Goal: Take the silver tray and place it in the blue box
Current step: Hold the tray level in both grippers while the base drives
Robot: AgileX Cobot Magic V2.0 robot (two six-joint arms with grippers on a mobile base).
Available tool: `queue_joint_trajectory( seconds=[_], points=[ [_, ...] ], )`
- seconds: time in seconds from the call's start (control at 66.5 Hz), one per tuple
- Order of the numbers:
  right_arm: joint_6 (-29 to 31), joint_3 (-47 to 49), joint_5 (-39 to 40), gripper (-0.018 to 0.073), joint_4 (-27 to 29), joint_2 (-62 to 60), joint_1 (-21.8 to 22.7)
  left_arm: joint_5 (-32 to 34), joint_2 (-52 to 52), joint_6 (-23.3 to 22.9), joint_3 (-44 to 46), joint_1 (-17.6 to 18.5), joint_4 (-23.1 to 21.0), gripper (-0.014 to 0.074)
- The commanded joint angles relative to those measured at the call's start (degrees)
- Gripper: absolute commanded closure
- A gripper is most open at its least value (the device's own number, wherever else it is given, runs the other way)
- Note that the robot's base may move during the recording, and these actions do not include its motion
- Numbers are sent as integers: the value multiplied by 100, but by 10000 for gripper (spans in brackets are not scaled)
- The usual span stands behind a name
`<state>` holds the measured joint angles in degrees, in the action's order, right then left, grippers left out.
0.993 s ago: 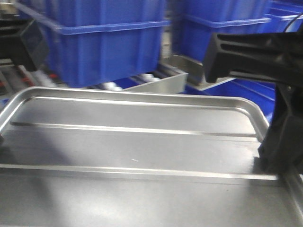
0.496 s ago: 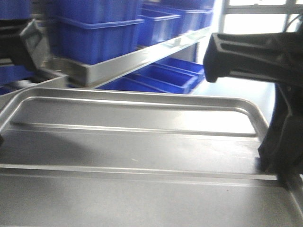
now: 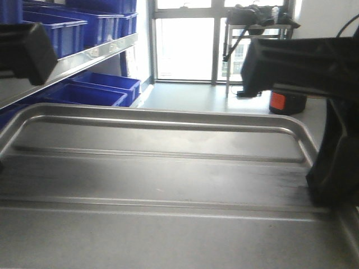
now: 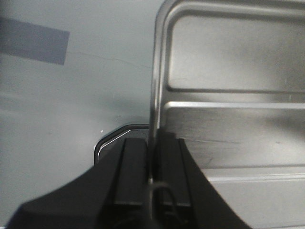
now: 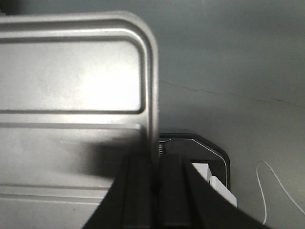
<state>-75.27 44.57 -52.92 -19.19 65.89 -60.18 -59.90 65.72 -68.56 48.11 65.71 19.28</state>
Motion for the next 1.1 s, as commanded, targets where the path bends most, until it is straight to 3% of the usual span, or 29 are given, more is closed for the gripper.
queue_joint_trajectory(
  seconds=[0.0,1.083],
  points=[
    [25,124,-179,500,-304,-141,4,-303,-131,0,112,35,233,610],
    [25,124,-179,500,-304,-141,4,-303,-131,0,112,35,233,610]
  ],
)
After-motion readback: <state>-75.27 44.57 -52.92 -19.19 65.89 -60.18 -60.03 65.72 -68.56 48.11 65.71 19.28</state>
